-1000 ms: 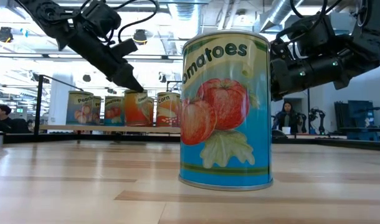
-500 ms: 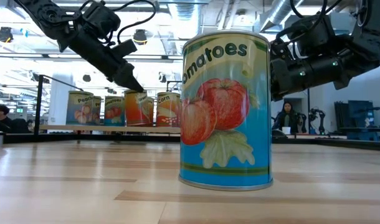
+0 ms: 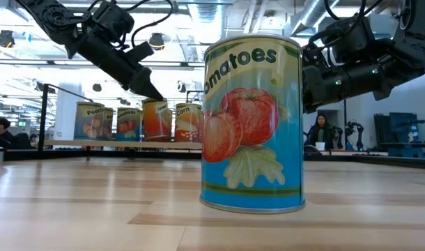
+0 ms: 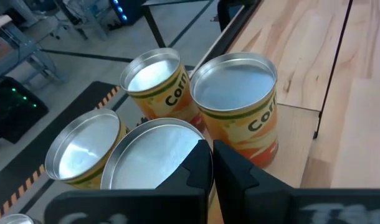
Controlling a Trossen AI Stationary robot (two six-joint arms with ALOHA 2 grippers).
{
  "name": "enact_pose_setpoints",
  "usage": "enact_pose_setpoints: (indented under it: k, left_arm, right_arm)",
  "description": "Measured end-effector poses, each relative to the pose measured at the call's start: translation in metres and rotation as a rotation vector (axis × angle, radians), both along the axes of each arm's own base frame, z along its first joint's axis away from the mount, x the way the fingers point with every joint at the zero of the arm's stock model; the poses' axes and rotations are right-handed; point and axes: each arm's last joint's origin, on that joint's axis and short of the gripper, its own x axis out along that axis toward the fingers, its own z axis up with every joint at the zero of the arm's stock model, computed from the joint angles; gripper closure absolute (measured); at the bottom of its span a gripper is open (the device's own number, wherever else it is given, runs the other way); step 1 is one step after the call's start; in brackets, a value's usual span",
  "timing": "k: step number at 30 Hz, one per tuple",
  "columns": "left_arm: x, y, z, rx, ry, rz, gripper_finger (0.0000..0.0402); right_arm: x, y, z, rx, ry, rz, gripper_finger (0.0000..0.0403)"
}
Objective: Pick and place cans onto a shelf
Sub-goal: Put the canned green beans on the shelf aligned with the other canned green beans on the shelf
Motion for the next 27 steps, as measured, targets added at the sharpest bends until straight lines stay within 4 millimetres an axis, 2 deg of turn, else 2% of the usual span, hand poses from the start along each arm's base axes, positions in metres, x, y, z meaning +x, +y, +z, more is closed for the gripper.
enact_pose_setpoints:
  k: [5, 12, 16, 23, 27]
  left_arm:
    - [0.000, 0.000, 0.001, 0.003, -0.006, 0.000, 0.0399]
    - [0.000, 0.000, 0.001, 0.003, -0.007, 0.001, 0.0354]
    - [0.000, 0.000, 0.001, 0.012, 0.001, 0.000, 0.0342]
    - [-0.002, -0.002, 0.006, 0.076, 0.028, -0.037, 0.0343]
    - [-0.004, -0.010, 0.011, 0.071, 0.012, -0.087, 0.0363]
  right_arm:
    - [0.000, 0.000, 0.000, 0.000, 0.000, 0.000, 0.0383]
    - [0.000, 0.000, 0.000, 0.000, 0.000, 0.000, 0.0380]
    - [0.000, 0.000, 0.000, 0.000, 0.000, 0.000, 0.0383]
    - [0.000, 0.000, 0.000, 0.000, 0.000, 0.000, 0.0379]
    - [0.000, 0.000, 0.000, 0.000, 0.001, 0.000, 0.0382]
